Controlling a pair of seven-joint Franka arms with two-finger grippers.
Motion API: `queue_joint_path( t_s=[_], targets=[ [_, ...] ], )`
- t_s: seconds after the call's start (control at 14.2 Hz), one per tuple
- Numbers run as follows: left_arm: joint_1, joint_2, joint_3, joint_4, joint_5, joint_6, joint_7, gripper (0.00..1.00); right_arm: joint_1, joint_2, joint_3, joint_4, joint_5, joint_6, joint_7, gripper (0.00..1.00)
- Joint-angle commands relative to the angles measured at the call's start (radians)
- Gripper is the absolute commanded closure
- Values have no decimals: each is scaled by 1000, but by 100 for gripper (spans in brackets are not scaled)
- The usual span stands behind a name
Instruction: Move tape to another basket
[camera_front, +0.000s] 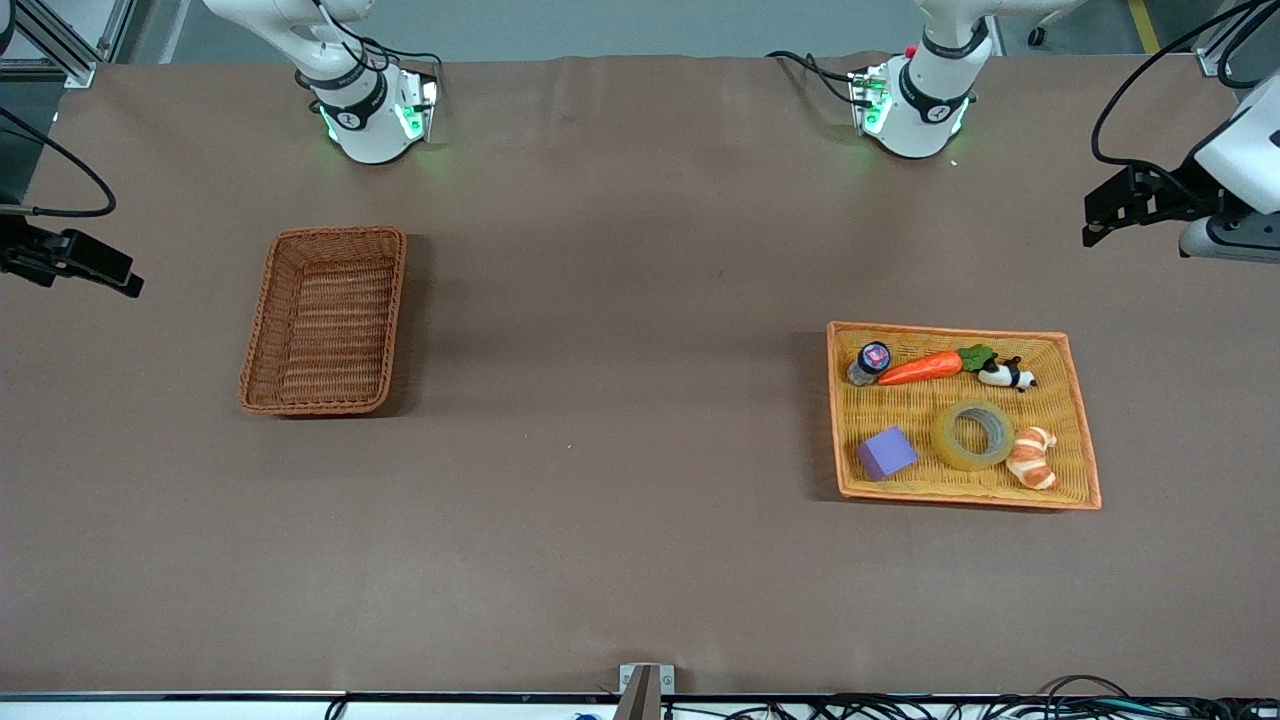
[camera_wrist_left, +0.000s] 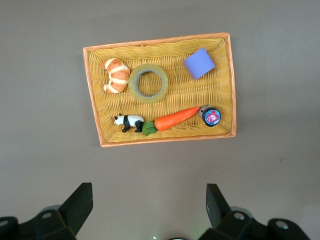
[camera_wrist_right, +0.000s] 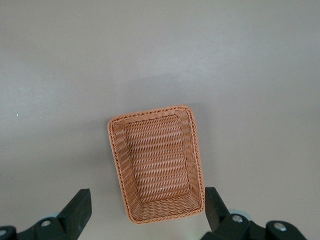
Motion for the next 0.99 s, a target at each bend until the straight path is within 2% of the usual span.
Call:
queue_joint_path(
  t_s=[0.0, 0.28, 0.56, 0.78, 0.92],
  targets=[
    [3, 4, -14, 16, 20, -11, -45, 0, -8, -17, 2, -10, 14, -6, -8, 0],
    [16, 10, -6, 23, 3, -20, -42, 0, -8, -17, 2, -10, 14, -6, -8, 0],
    [16, 122, -3, 28, 26, 16, -36, 0, -8, -17, 2, -10, 14, -6, -10, 0],
    [78, 188, -6, -47, 46, 192, -34, 0, -6, -17, 3, -10, 14, -8, -10, 0],
    [85, 246, -3, -116, 49, 348, -36, 0, -1, -17, 6, -9, 14, -8, -8, 0]
  ],
)
